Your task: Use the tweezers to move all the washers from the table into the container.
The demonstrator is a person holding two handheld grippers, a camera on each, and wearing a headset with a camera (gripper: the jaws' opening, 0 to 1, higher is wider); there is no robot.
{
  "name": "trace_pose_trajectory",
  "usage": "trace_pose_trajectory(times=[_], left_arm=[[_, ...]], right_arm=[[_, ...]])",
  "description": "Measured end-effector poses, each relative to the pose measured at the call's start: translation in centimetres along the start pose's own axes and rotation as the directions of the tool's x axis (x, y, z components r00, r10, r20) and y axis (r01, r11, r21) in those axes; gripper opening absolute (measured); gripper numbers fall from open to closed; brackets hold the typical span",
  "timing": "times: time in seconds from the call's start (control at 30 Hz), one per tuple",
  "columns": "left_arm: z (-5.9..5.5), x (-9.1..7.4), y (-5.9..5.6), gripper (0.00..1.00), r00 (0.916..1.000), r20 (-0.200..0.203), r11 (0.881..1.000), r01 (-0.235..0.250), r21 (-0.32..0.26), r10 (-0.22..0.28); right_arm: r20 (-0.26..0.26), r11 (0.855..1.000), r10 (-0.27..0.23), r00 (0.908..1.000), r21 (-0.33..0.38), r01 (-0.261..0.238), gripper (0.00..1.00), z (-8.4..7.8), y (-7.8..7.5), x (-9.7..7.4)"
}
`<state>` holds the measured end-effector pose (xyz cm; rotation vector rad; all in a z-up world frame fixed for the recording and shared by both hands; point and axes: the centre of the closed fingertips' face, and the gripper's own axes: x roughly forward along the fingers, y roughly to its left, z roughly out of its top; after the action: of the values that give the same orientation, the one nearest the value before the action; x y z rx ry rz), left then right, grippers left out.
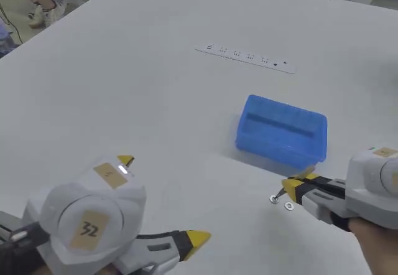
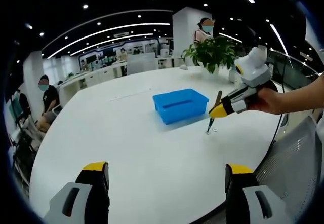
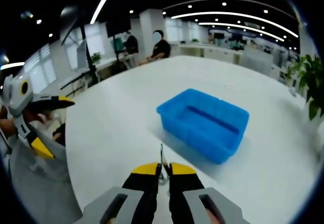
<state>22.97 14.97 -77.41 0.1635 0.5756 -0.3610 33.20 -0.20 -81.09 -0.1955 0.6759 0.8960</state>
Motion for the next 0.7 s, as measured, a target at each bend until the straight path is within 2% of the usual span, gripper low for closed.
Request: trace_pose_trajectory(times=[0.3,0.47,0.7], left_arm=[[0.0,0.0,-0.1,0.97,1.0000,-0.003,1.000,0.006,0.001,-0.006],[0.0,0.0,-0.1,0.97,1.0000,-0.001,1.000,0.005,-0.001,-0.005],[0.1,0.0,-0.1,0.97,1.0000,0.003,1.000,0.007,-0.003,-0.007]], right_arm=[[-0.005,1.000,0.000,1.0000,-0.009,-0.001,0.02,0.1,0.1,-0.2],[0.007,1.000,0.020,0.9998,-0.021,-0.020,0.02,1.1,0.2,-0.7],[0.078,0.998,0.023,0.9967,-0.066,-0.018,0.02,4.8,0.0,-2.1]])
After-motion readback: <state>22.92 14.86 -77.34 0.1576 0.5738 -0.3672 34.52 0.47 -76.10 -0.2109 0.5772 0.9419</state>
